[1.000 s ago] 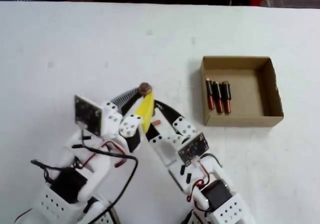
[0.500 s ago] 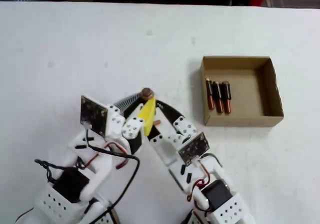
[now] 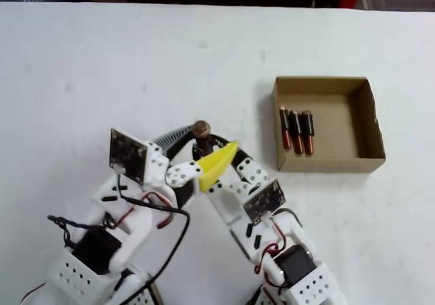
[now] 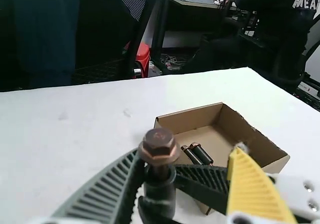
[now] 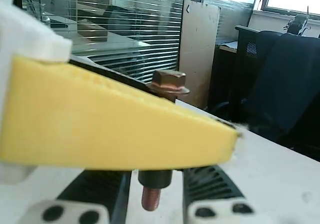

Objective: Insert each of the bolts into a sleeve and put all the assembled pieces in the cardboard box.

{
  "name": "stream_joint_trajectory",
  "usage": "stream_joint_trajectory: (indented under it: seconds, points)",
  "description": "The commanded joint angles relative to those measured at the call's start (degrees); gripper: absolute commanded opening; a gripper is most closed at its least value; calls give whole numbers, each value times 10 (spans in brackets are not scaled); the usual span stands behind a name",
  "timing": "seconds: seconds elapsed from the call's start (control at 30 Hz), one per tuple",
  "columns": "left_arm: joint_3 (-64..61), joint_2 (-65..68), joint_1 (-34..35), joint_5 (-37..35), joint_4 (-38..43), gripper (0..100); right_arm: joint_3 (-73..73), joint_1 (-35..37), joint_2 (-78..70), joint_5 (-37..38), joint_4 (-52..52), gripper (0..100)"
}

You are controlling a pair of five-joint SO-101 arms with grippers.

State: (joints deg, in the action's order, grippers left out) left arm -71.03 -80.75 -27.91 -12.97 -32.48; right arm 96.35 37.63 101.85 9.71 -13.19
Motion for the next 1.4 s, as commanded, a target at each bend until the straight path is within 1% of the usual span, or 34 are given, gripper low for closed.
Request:
stream_joint_trajectory:
  seconds: [0.0, 0.2, 0.3, 0.37, 0.47, 0.67, 0.8, 0.93, 1.07, 1.13, 1.17, 1.3, 1.33, 1.37]
  points:
    - [11, -7, 5, -3, 0, 282, 4, -5, 8, -4, 1, 17]
    - [10, -7, 62, -3, 0, 282, 4, -5, 7, -4, 1, 17]
    - [11, -7, 83, 30, 0, 282, 4, -5, 7, -4, 1, 17]
    - [11, -7, 87, 51, 0, 282, 4, -5, 7, -4, 1, 17]
    - [20, -7, 87, 58, 1, 282, 4, -5, 7, -4, 1, 17]
    - [104, -7, 87, 57, -7, 279, 4, -5, 9, -4, -19, 17]
    - [155, -7, 121, 57, -69, 278, 4, -5, 9, -4, -26, 17]
    - [197, -7, 189, 57, -146, 278, 4, -5, 9, -4, -26, 17]
    - [227, -7, 254, 57, -205, 276, 4, -5, 9, -2, -27, 17]
    - [236, -7, 279, 57, -229, 239, 4, -5, 9, -1, -27, 17]
    - [239, -7, 290, 57, -240, 205, 4, -5, 9, -1, -27, 17]
    - [244, -7, 332, 58, -257, 35, 4, -6, 8, -1, -27, 17]
    - [243, -11, 342, 58, -257, 14, 4, -6, 7, -1, -27, 17]
    - [240, -20, 349, 58, -259, 30, 4, -6, 7, -1, -27, 17]
